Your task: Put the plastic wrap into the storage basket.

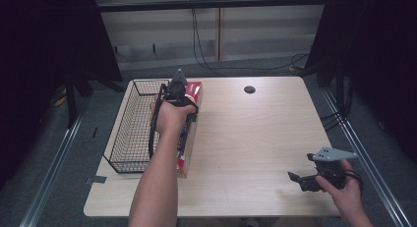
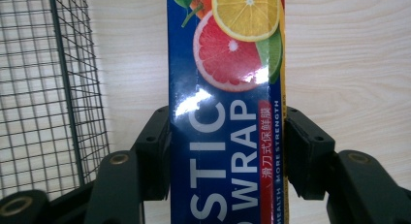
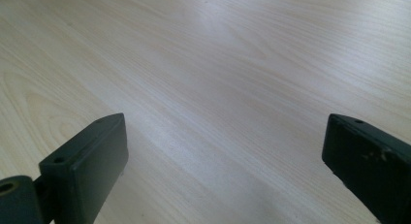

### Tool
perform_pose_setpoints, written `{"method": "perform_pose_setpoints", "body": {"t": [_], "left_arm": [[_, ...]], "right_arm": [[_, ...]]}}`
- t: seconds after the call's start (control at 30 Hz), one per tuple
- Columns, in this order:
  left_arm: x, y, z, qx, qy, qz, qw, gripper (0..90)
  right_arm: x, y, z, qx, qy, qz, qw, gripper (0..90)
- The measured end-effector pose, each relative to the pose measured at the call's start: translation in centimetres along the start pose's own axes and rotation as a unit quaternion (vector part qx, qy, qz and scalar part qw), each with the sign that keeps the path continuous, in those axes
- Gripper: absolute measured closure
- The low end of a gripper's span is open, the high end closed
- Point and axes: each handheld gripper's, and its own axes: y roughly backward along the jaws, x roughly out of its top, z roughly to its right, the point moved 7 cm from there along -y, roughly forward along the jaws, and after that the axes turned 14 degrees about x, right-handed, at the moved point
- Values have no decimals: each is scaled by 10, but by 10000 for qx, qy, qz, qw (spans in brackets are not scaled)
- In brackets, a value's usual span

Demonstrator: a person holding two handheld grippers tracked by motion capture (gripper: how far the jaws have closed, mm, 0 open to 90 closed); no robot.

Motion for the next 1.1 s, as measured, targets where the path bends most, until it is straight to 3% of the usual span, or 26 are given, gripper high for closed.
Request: {"method": "perform_pose_setpoints", "body": {"t": [0.57, 1.1], "left_arm": [[1, 7, -10, 26, 154, -27, 9999, 443], [3, 16, -28, 88, 314, -6, 9995, 443]], "right_arm": [[0, 0, 0, -5, 37, -10, 10000, 26], [0, -2, -1, 7, 39, -37, 10000, 26]]}}
